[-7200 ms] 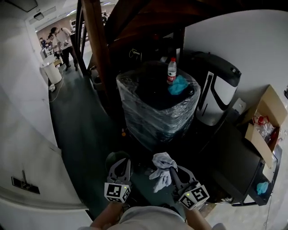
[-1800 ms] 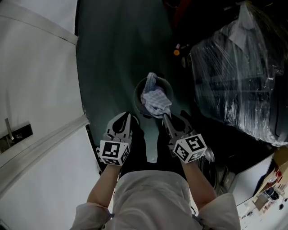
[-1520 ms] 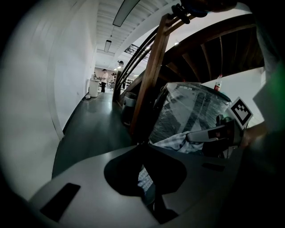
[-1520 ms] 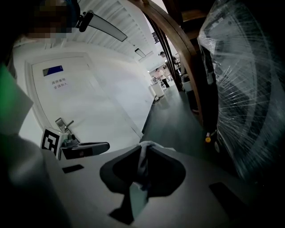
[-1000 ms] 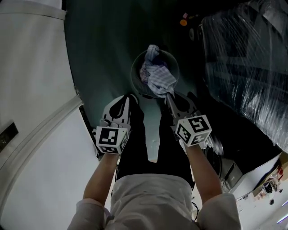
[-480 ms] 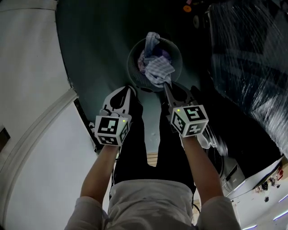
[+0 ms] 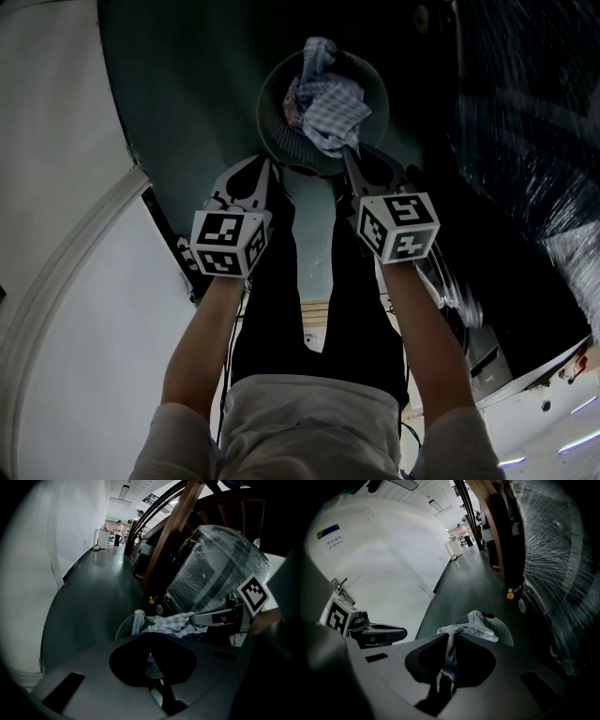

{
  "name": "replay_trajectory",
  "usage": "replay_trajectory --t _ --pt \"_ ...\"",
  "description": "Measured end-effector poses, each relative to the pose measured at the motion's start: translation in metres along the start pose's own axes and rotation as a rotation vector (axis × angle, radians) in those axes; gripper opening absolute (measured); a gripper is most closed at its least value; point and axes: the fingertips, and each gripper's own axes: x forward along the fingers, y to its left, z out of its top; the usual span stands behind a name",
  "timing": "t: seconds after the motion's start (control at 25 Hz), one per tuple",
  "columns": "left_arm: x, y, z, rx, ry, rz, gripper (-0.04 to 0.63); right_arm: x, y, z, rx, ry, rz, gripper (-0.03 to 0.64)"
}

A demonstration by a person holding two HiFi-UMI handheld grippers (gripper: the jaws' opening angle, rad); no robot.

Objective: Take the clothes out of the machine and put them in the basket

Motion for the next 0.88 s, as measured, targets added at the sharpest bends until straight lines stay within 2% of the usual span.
replay_trajectory --t 0.88 --pt "0.094 0.038 -0.078 -0.07 0.245 0.02 0.02 0.09 -0.063 -0.089 0.087 0.226 -0.104 0.039"
